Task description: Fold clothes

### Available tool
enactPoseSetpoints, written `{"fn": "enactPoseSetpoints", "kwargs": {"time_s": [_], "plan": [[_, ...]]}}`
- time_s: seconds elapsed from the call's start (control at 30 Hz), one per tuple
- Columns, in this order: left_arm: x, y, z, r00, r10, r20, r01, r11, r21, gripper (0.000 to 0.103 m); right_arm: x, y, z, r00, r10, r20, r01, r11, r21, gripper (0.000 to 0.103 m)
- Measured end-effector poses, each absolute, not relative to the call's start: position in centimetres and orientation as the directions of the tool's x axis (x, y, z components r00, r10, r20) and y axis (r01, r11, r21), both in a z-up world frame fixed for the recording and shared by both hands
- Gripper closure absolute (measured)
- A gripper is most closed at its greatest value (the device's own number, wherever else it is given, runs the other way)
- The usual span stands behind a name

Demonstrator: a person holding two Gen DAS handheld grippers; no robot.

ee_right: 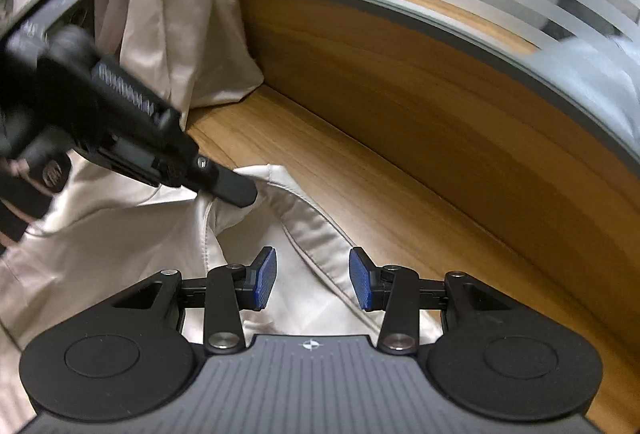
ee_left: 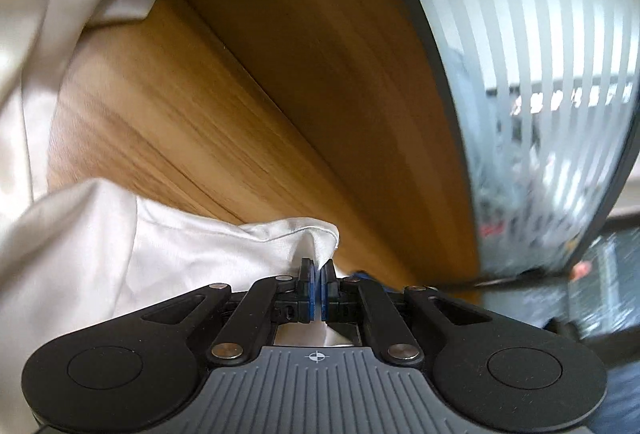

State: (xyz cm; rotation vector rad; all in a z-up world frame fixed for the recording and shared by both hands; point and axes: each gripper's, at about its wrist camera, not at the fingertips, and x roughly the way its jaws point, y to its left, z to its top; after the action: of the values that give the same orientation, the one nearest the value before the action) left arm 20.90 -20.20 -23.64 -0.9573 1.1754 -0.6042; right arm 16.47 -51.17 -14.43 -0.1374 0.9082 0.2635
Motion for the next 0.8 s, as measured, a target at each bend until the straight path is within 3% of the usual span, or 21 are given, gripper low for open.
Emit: {"fn": "enactPoseSetpoints", "kwargs": {"time_s": [0.23,0.43,0.53,0.8], "plan": [[21.0,-19.4,-25.4,0.314,-0.873,-0.373,-0.208,0.319,-0.924,0.098,17.3,-48.5,-15.7,0.627,0.103,-0.772,-0.368,0.913,-0.177,0.062],[20.8,-19.0,-25.9,0.329,-0.878,-0.348,-0.258,0.270,-0.927,0.098,17.7,-47.1,-17.0,0.643,0.039,-0.765,-0.407,0.864,-0.298,0.085],[21.0,-18.6,-25.9,0.331,-0.872,-0.360,-0.268,0.279,-0.922,0.098,17.7,-46.9,-17.1,0.650,0.031,-0.760,-0.424,0.844,-0.328,0.094],[21.9,-20.0,-23.2,0.299,-0.821,-0.486,-0.105,0.478,-0.872,0.094,18.6,-48.5,-14.7,0.651,0.046,-0.758,-0.419,0.854,-0.308,0.096]]}}
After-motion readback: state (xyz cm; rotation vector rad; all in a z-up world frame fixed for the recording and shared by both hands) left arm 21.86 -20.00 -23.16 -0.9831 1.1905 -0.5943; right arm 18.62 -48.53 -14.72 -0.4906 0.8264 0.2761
